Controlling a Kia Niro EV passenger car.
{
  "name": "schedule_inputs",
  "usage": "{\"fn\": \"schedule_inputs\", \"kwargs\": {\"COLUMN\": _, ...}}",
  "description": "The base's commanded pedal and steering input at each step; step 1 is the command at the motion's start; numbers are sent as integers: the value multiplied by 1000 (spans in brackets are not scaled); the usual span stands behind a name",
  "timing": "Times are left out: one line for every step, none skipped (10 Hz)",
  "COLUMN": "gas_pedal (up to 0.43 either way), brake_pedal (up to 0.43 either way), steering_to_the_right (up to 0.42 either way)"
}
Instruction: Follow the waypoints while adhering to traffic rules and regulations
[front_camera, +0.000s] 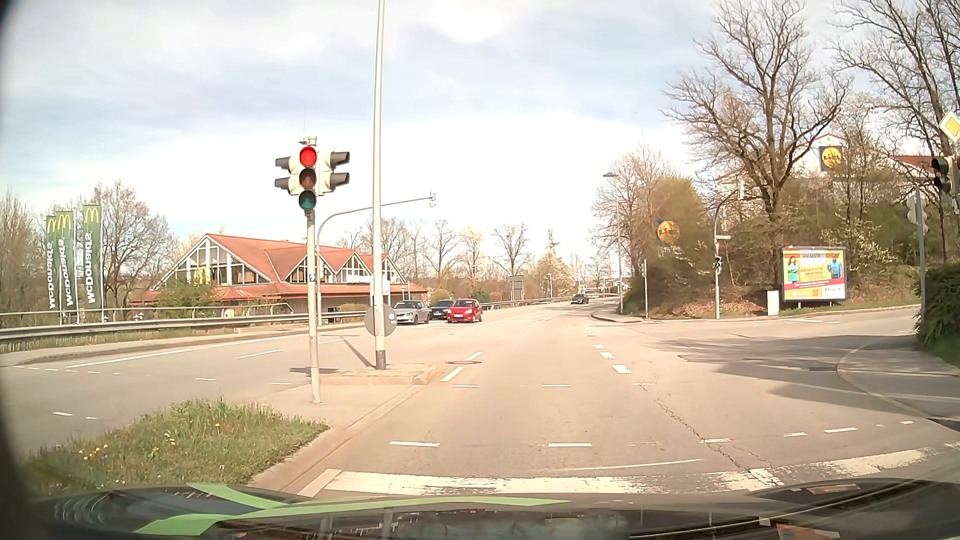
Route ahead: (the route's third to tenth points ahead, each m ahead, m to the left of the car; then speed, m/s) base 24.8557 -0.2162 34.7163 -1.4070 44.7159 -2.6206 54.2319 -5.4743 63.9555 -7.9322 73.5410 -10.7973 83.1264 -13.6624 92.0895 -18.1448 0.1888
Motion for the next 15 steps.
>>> {"fn": "schedule_inputs", "kwargs": {"gas_pedal": 0, "brake_pedal": 140, "steering_to_the_right": 0}}
{"fn": "schedule_inputs", "kwargs": {"gas_pedal": 0, "brake_pedal": 140, "steering_to_the_right": 0}}
{"fn": "schedule_inputs", "kwargs": {"gas_pedal": 0, "brake_pedal": 140, "steering_to_the_right": 0}}
{"fn": "schedule_inputs", "kwargs": {"gas_pedal": 0, "brake_pedal": 134, "steering_to_the_right": 0}}
{"fn": "schedule_inputs", "kwargs": {"gas_pedal": 0, "brake_pedal": 128, "steering_to_the_right": 0}}
{"fn": "schedule_inputs", "kwargs": {"gas_pedal": 0, "brake_pedal": 85, "steering_to_the_right": 0}}
{"fn": "schedule_inputs", "kwargs": {"gas_pedal": 0, "brake_pedal": 0, "steering_to_the_right": 0}}
{"fn": "schedule_inputs", "kwargs": {"gas_pedal": 0, "brake_pedal": 0, "steering_to_the_right": 0}}
{"fn": "schedule_inputs", "kwargs": {"gas_pedal": 0, "brake_pedal": 0, "steering_to_the_right": 0}}
{"fn": "schedule_inputs", "kwargs": {"gas_pedal": 0, "brake_pedal": 0, "steering_to_the_right": 0}}
{"fn": "schedule_inputs", "kwargs": {"gas_pedal": 39, "brake_pedal": 0, "steering_to_the_right": 0}}
{"fn": "schedule_inputs", "kwargs": {"gas_pedal": 87, "brake_pedal": 0, "steering_to_the_right": 0}}
{"fn": "schedule_inputs", "kwargs": {"gas_pedal": 87, "brake_pedal": 0, "steering_to_the_right": 0}}
{"fn": "schedule_inputs", "kwargs": {"gas_pedal": 118, "brake_pedal": 0, "steering_to_the_right": 0}}
{"fn": "schedule_inputs", "kwargs": {"gas_pedal": 150, "brake_pedal": 0, "steering_to_the_right": 0}}
